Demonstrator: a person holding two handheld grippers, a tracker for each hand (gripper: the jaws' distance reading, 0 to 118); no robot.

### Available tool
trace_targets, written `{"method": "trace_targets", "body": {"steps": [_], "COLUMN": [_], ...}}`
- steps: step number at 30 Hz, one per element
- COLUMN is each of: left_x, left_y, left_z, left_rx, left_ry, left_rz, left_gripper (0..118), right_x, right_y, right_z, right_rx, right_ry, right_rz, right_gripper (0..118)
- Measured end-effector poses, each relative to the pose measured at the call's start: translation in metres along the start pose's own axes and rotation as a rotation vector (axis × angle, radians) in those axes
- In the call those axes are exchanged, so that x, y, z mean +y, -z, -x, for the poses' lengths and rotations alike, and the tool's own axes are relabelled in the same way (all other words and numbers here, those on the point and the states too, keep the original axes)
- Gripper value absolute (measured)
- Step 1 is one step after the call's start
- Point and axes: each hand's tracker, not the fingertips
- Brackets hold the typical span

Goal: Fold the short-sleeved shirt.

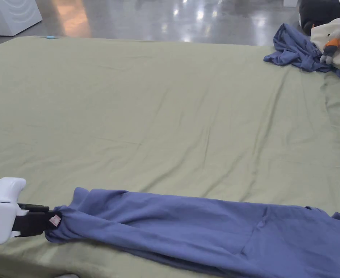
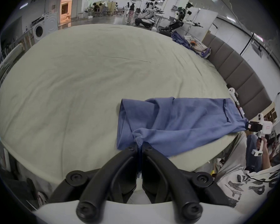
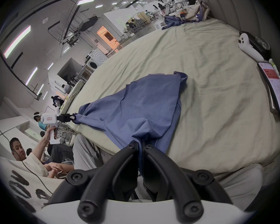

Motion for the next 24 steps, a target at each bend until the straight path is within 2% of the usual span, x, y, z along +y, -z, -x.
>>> {"method": "trace_targets", "body": {"steps": [2,3,4,5,6,7,11,12,13,14,15,16,18,19,21,22,23,24], "left_x": [0.004,0.006,0.007,0.006,0.003,-0.001,-0.026,-0.031,-0.035,-0.038,-0.032,-0.025,-0.032,-0.027,-0.016,0.004,0.013,0.021], "left_y": [0.006,0.007,0.007,0.006,0.005,-0.003,-0.062,-0.076,-0.088,-0.099,-0.102,-0.099,-0.08,-0.06,-0.016,-0.013,0.007,0.026], "left_z": [0.005,0.005,0.004,0.005,0.001,-0.004,-0.029,-0.034,-0.037,-0.037,-0.031,-0.026,-0.005,0.012,0.046,0.051,0.063,0.069], "left_rx": [-0.003,0.001,0.027,0.048,0.083,0.113,0.167,0.173,0.17,0.167,0.146,0.123,0.142,0.087,-0.059,-0.076,-0.113,-0.111], "left_ry": [0.001,0.004,-0.004,-0.027,-0.07,-0.096,-0.107,-0.109,-0.103,-0.108,-0.109,-0.117,-0.124,-0.174,-0.231,-0.247,-0.262,-0.237], "left_rz": [0.009,0.006,-0.003,-0.016,-0.024,-0.055,-0.319,-0.379,-0.415,-0.439,-0.382,-0.317,-0.322,-0.219,-0.109,-0.065,0.028,0.06], "left_gripper": [5,12,32,67,90,90,90,89,84,61,0,0,0,0,0,1,6,44], "right_x": [-0.004,-0.006,-0.007,-0.007,-0.006,-0.007,-0.003,-0.002,-0.002,-0.001,0.005,0.007,0.016,0.021,0.031,0.032,0.036,0.039], "right_y": [0.002,0.003,0.004,0.005,0.004,-0.001,-0.053,-0.066,-0.079,-0.088,-0.093,-0.098,-0.101,-0.098,-0.095,-0.092,-0.088,-0.084], "right_z": [-0.001,-0.001,0.001,0.003,0.004,0.01,0.063,0.078,0.093,0.109,0.125,0.137,0.151,0.161,0.17,0.174,0.177,0.178], "right_rx": [0.004,0.003,-0.028,-0.061,-0.1,-0.096,-0.142,-0.141,-0.122,-0.124,-0.184,-0.213,-0.142,-0.137,-0.085,-0.09,-0.096,-0.087], "right_ry": [0.018,0.019,0.002,0.005,0.012,0.022,-0.079,-0.101,-0.133,-0.185,-0.229,-0.281,-0.307,-0.322,-0.366,-0.376,-0.382,-0.386], "right_rz": [-0.008,-0.008,-0.019,-0.031,-0.039,-0.074,-0.307,-0.375,-0.44,-0.495,-0.502,-0.529,-0.522,-0.55,-0.506,-0.513,-0.508,-0.486], "right_gripper": [5,5,8,26,59,66,65,53,26,4,4,4,4,4,4,4,4,4]}}
